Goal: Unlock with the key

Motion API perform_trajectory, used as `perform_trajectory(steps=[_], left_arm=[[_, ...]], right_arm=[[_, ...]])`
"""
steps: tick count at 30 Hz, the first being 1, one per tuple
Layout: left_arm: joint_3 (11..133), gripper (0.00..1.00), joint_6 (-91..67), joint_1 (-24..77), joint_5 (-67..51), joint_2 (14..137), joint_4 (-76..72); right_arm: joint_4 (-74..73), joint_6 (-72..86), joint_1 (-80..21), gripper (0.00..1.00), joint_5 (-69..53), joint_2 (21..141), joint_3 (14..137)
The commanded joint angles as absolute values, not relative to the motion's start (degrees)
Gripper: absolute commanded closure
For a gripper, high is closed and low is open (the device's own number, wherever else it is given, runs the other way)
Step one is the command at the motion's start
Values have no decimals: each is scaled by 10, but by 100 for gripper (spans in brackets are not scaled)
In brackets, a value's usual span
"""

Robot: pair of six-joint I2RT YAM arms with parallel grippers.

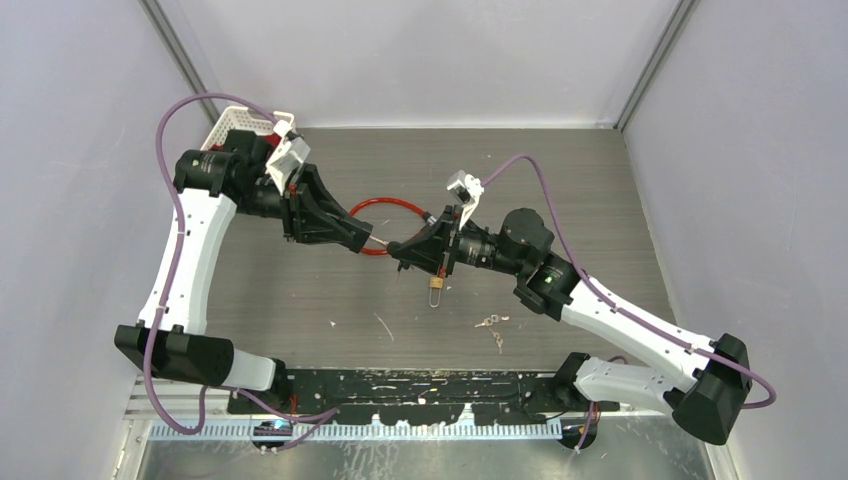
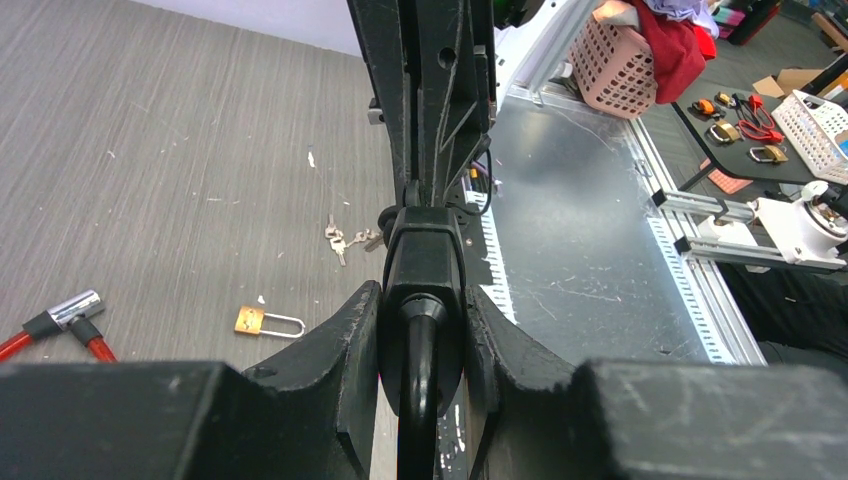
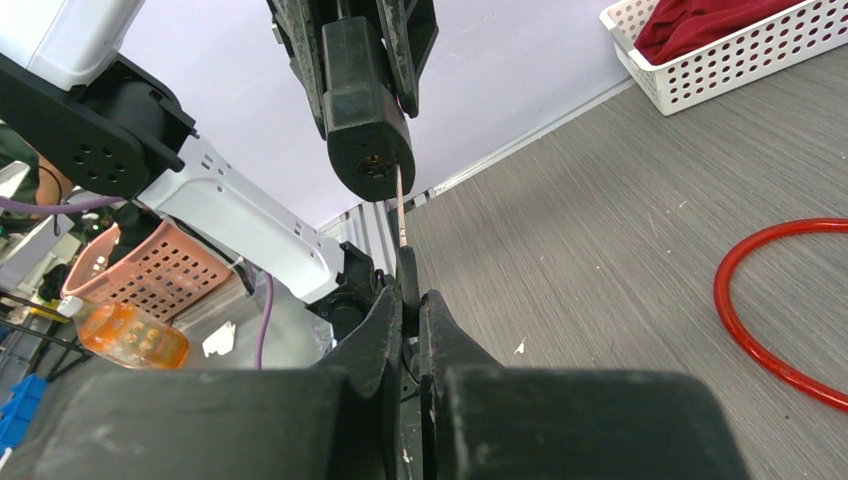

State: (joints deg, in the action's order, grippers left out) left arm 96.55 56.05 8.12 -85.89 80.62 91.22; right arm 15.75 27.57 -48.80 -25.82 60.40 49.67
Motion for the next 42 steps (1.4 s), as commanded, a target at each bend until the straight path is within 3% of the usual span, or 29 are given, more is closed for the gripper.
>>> perform_trajectory(steps=[1,23,31,35,36,39,42], left_arm=[[970,100,567,81,-977,790,1016],[970,100,569,70,-976,810,1017],[1053,100,573,-8,-971,871,1019],[1166,100,564,-15,-879,906,1007],[1190,100,528,-15,-831,912,958],[1106,100,132,-21,-586,867,564],[1024,100,27,-35,-635,822,411]], right_arm=[[210,279,-490,99,-258,606,502],[196,263,-493,99,-241,618,512],[50,176,-478,99,-169,592,547],[29,173,-463,99,-168,581,552],[28,176,-460,99,-173,583,553],[27,184,-458,99,-185,591,563],[27,190,-457,99,-190,591,565]])
